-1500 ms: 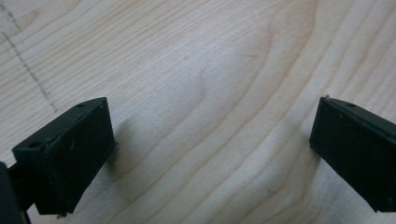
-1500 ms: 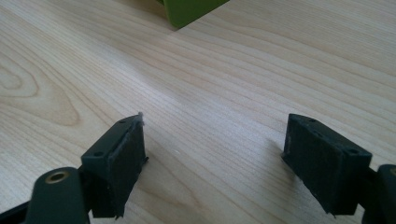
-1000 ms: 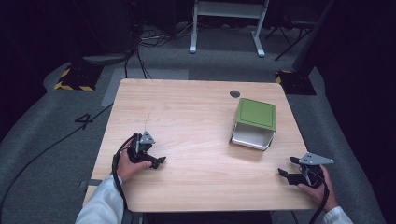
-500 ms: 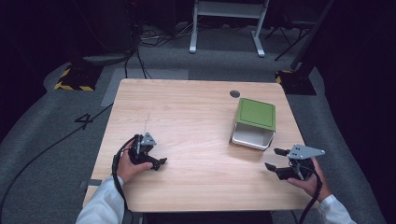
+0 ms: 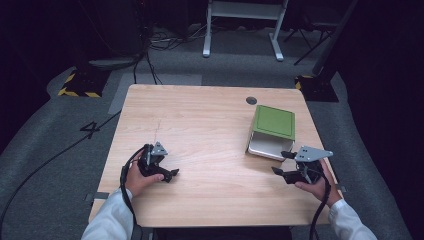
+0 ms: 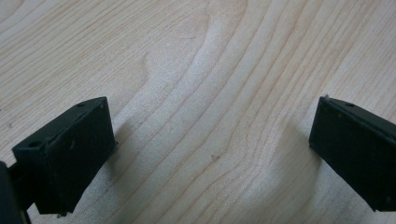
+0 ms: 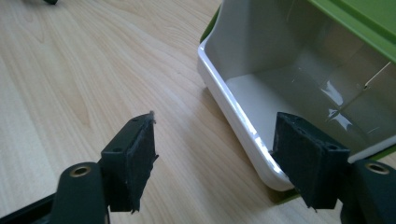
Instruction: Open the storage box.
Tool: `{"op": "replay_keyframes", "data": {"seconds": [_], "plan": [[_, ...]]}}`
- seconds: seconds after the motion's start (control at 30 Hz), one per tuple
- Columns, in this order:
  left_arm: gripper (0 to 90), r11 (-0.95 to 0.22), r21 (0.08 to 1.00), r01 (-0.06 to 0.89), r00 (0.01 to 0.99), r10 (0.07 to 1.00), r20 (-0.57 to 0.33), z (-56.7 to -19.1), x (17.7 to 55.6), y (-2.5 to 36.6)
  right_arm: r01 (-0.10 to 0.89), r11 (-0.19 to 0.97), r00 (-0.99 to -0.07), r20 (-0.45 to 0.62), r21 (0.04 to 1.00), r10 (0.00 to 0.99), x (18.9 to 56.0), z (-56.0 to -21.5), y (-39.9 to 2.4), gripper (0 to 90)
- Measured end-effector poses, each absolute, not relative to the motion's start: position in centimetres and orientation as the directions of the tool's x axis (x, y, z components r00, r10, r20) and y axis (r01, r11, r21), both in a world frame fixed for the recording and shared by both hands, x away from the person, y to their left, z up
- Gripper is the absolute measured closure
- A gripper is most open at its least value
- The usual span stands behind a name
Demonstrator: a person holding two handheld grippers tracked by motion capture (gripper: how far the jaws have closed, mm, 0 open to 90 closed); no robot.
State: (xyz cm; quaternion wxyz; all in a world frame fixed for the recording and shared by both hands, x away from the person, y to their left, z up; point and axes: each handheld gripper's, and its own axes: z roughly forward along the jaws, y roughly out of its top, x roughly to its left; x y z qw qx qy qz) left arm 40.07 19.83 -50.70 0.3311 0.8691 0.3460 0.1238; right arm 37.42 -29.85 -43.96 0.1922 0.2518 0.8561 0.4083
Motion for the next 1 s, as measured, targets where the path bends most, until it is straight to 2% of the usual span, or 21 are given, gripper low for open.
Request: {"op": "replay_keyframes", "data": {"seconds": [0.47,0.67,1.0], "plan": [[0.2,-0.545,0.661,0.515,0.735,0.678,-0.013,-50.7,40.1,19.9,0.324,0.529,-0.792,-0.082,0.784,0.605,39.8,-45.6,-28.9,29.8],[0.2,-0.544,0.662,0.515,0.734,0.679,-0.013,-50.7,40.1,19.9,0.343,0.536,-0.791,-0.071,0.771,0.608,40.1,-46.3,-29.0,34.5],[0.2,-0.546,0.662,0.514,0.736,0.677,-0.013,-50.7,40.1,19.9,0.335,0.525,-0.796,-0.063,0.782,0.602,39.7,-46.4,-29.5,48.1]]}}
